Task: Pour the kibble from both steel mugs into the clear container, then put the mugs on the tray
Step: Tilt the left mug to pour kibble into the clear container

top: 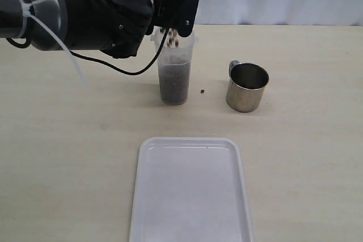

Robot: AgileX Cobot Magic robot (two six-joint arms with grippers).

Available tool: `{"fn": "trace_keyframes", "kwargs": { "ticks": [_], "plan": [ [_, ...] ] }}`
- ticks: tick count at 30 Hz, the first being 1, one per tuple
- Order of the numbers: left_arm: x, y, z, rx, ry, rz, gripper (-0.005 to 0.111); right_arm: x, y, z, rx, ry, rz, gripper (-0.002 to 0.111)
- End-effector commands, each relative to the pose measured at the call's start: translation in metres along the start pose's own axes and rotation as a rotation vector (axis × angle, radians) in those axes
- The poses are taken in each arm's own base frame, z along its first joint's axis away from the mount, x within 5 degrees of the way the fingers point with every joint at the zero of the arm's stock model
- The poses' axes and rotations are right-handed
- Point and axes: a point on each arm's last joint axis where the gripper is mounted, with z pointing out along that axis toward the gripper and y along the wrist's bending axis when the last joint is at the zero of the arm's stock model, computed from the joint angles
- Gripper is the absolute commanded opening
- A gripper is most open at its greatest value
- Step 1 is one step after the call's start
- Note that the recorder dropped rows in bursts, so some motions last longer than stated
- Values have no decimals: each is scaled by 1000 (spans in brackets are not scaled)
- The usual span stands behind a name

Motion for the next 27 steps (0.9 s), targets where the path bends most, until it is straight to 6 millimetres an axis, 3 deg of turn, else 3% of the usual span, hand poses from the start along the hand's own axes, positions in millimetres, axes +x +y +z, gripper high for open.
{"fn": "trace_keyframes", "kwargs": {
  "ticks": [1,27],
  "plan": [
    [2,8,-2,-28,4,77,0,1,0,0,-5,0,11,5],
    [-6,7,-5,-29,-36,294,0,1,0,0,-5,0,11,5]
  ]
}}
